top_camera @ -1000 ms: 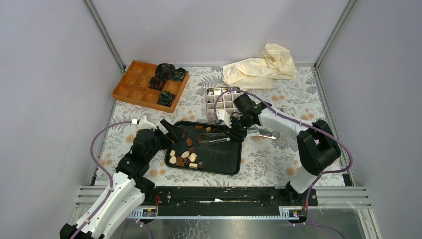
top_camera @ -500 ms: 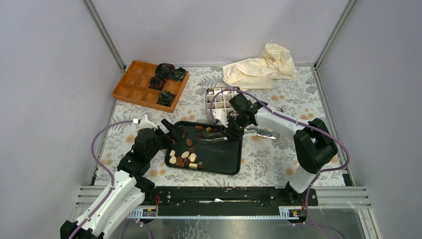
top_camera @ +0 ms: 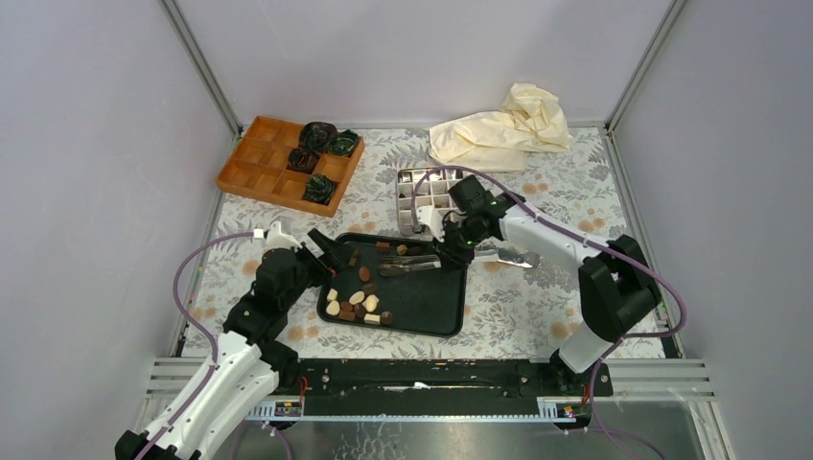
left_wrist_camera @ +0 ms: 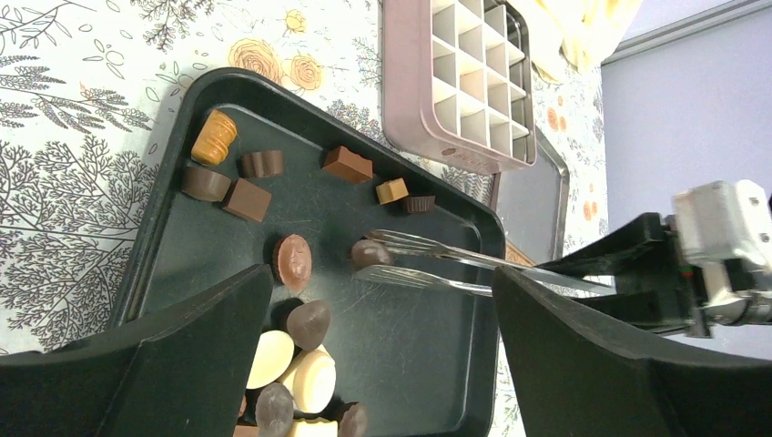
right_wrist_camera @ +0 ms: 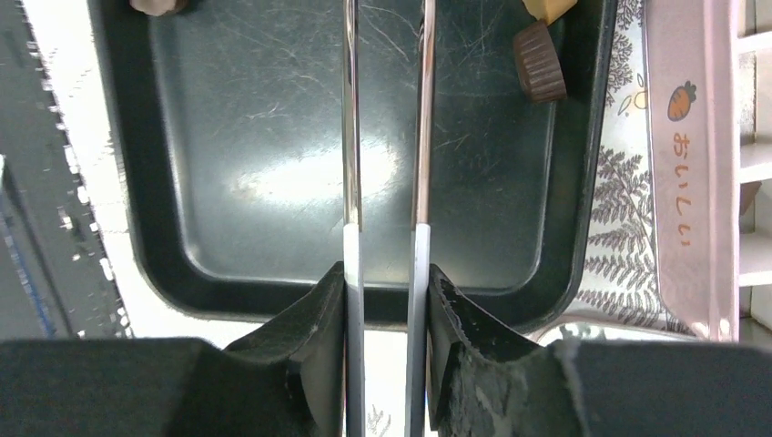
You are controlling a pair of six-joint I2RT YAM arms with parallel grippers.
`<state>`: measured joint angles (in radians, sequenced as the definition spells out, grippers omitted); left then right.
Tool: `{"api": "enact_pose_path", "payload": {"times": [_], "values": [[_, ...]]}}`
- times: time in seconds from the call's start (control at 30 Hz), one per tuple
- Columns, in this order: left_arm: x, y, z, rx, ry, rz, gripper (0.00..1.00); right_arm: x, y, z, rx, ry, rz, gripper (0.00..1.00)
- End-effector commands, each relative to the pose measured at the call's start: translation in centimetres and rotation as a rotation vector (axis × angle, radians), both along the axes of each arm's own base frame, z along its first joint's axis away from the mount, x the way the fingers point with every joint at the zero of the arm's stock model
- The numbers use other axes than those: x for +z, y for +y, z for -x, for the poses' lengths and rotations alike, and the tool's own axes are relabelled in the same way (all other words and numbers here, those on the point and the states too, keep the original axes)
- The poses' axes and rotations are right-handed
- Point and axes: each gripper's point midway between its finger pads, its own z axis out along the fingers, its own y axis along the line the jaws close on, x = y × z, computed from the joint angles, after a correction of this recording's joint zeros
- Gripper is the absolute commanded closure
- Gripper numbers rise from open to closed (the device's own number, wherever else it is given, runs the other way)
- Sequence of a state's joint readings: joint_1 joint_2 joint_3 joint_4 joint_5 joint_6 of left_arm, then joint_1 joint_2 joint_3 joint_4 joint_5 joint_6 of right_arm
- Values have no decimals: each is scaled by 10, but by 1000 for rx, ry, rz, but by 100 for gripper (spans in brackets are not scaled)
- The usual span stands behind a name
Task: Pack the chocolate
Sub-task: Pick up the fake chocolate from the plate, then place the fake chocolate in the packing box.
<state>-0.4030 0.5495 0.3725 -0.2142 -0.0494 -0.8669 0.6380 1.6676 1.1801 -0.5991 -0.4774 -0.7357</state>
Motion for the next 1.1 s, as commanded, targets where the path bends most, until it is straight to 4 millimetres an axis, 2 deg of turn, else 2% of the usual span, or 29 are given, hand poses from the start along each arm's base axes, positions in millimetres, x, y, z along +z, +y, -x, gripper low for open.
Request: {"api": "enact_pose_path", "payload": {"times": [0.0, 0.13, 0.23, 0.43, 0.63, 0.77, 1.07], "values": [[14, 0, -4, 10, -53, 26, 1, 43, -9, 11, -9, 52, -172, 98], [15, 1, -2, 15, -62, 47, 1, 58, -30, 25, -38, 138, -302, 99], [14, -2, -1, 9, -70, 69, 1, 66, -48, 23, -96, 123, -364, 100], [12, -5, -2, 5, -69, 89, 1, 78, -97, -17, -367, 65, -440, 99], [12, -8, -5, -8, -66, 83, 1, 69, -139, -51, -562, 5, -371, 97], [11, -8, -6, -11, -60, 79, 1, 63, -147, -58, -598, -21, -329, 92], [11, -9, -7, -11, -62, 86, 1, 52, -150, -61, -615, 10, -304, 84]]}}
